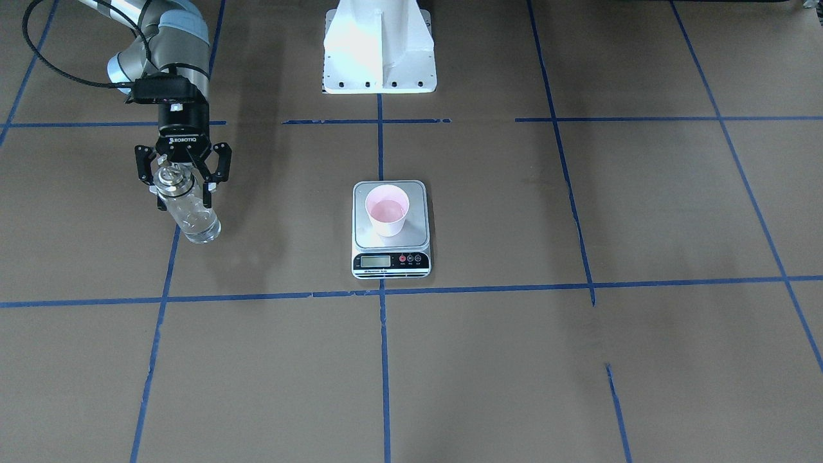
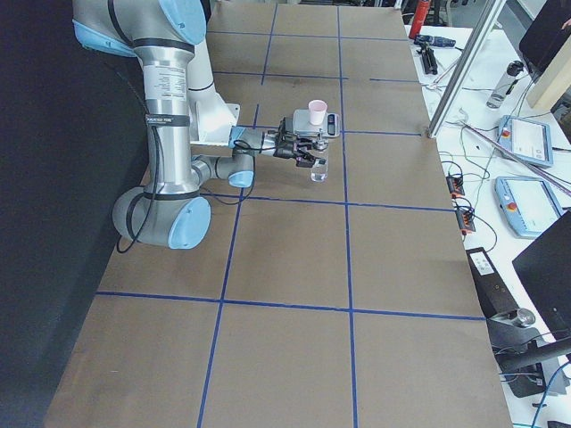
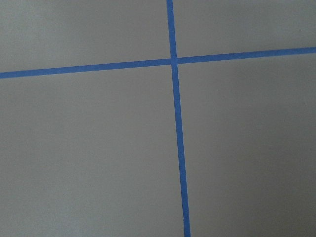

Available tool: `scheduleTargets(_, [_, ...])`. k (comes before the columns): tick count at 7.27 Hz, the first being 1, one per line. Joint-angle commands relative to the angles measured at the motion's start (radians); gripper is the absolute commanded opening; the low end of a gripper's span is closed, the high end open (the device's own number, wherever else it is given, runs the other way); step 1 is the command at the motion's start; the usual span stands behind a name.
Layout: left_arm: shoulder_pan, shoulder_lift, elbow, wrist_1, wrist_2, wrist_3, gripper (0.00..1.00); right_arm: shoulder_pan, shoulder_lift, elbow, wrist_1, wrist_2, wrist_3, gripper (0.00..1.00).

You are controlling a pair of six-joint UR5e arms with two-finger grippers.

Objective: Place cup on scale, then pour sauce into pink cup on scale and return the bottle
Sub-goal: 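Turn the bottle upright and carry it back to its spot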

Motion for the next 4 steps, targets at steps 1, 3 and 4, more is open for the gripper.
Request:
scheduleTargets(1, [0.000,-0.001,0.000,0.000,0.000,0.000,1.00,-0.001,-0.035,-0.013,-0.001,0.023,0.033,0.00])
scheduleTargets(3, [0.000,-0.001,0.000,-0.002,0.000,0.000,1.00,-0.001,-0.056,-0.013,-0.001,0.052,0.035,0.16])
scheduleTargets(4, [0.000,-0.001,0.000,-0.002,0.000,0.000,1.00,-0.001,-0.064,-0.018,-0.001,0.052,0.035,0.22])
